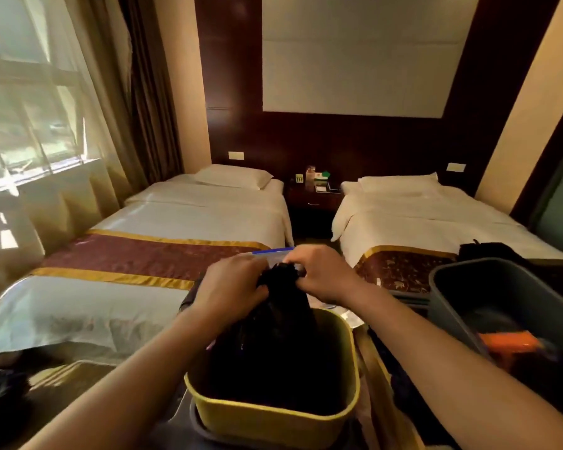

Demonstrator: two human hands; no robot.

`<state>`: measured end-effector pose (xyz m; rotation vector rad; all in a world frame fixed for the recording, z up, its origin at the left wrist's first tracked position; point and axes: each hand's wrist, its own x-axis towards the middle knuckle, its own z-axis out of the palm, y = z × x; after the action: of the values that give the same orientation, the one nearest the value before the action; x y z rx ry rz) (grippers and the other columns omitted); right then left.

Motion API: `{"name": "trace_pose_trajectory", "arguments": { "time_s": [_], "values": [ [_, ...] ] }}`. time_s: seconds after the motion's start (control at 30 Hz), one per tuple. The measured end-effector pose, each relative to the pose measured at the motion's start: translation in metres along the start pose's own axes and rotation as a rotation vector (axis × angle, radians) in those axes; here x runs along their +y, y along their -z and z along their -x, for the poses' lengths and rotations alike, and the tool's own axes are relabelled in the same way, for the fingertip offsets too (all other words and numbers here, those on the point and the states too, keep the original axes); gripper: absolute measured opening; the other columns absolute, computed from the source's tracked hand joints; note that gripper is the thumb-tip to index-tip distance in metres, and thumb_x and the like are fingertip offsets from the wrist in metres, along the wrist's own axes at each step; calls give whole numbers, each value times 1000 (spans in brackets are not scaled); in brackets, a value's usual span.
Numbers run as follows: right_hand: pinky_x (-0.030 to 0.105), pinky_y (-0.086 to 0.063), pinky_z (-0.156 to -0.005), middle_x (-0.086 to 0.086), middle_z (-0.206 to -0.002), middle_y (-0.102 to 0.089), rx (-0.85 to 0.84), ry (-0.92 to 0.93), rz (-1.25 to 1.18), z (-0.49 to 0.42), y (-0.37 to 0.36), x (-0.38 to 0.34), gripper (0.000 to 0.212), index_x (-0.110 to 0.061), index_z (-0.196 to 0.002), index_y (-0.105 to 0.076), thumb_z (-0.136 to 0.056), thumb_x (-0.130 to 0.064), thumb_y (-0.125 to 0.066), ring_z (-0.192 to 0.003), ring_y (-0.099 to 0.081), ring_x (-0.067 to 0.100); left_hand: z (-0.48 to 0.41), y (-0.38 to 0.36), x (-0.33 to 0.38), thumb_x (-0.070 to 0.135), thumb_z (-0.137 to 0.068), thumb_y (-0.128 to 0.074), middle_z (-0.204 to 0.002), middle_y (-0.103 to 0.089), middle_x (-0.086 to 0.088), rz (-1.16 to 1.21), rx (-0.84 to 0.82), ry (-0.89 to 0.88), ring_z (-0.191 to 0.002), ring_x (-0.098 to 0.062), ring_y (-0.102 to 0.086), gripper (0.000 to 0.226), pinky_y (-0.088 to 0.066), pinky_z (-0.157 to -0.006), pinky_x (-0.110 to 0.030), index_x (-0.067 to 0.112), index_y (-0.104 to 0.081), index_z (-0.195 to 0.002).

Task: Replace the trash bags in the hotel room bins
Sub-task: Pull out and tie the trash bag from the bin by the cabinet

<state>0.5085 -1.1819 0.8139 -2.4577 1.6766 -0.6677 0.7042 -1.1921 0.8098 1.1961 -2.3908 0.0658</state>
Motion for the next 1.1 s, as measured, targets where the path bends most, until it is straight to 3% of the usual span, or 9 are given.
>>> {"name": "trace_pose_trajectory", "arguments": {
  "time_s": [0.13, 0.27, 0.33, 0.47, 0.6, 0.73, 0.87, 0.97, 1.1],
  "values": [
    [24, -49, -84, 5, -107, -71, -128, -34, -26, 14, -33, 10, 19, -12, -107, -73, -89, -13, -69, -95, -61, 14, 14, -41, -8, 27, -83, -61, -84, -61, 11, 75, -135, 52, -78, -14, -62, 4, -51, -64, -29, 26, -61, -86],
    [22, -46, -85, 4, -108, -70, -223, -92, -65, 28, -60, 20, 23, -15, -109, -73, -87, -10, -68, -96, -59, 14, 35, -68, -13, 29, -83, -64, -99, -66, 18, 128, -196, 40, -92, -4, -61, 23, -50, -75, -20, 34, -66, -105],
    [22, -44, -85, 2, -108, -70, -254, -122, -86, 34, -71, 23, 25, -18, -110, -72, -87, -10, -68, -94, -58, 12, 43, -74, -13, 31, -86, -63, -98, -65, 19, 146, -232, 36, -90, 0, -59, 18, -51, -77, -20, 35, -66, -103],
    [28, -50, -86, 2, -109, -71, -309, -131, -11, 41, -89, 21, 24, -21, -110, -70, -88, -12, -65, -101, -64, 18, 54, -86, -13, 31, -91, -61, -100, -64, 16, 118, -296, 51, -92, -1, -59, 19, -51, -79, -20, 35, -64, -108],
    [36, -54, -85, 6, -110, -69, -453, -120, 105, 43, -103, 12, 23, -18, -110, -68, -89, -11, -65, -103, -64, 26, 60, -98, -16, 28, -94, -58, -111, -65, 8, 44, -487, 67, -103, -9, -60, 27, -52, -83, -25, 30, -62, -121],
    [46, -56, -87, 10, -114, -67, -656, -125, 188, 42, -121, 8, 33, -17, -121, -65, -90, -5, -60, -104, -64, 32, 63, -110, -13, 25, -97, -55, -119, -61, 0, -8, -722, 83, -109, -18, -58, 30, -51, -88, -32, 23, -60, -126],
    [50, -51, -97, 15, -133, -57, -979, -123, 268, 49, -142, 12, 43, -12, -139, -50, -97, -5, -51, -116, -58, 35, 70, -117, -16, 28, -95, -55, -127, -59, -7, -50, -990, 106, -116, -26, -56, 35, -48, -98, -42, 17, -57, -129],
    [51, -49, -100, 17, -135, -53, -1100, -138, 299, 55, -147, 13, 41, -10, -141, -46, -100, -11, -49, -118, -56, 37, 72, -115, -18, 29, -94, -55, -126, -59, -5, -21, -938, 147, -116, -25, -56, 38, -49, -96, -41, 21, -56, -131],
    [48, -52, -97, 14, -130, -53, -901, -142, 216, 47, -132, 9, 42, -14, -132, -51, -92, -19, -64, -114, -57, 33, 68, -103, -23, 37, -97, -50, -130, -53, 3, -26, -595, 165, -121, -19, -50, 45, -46, -98, -37, 34, -46, -141]
  ]
}}
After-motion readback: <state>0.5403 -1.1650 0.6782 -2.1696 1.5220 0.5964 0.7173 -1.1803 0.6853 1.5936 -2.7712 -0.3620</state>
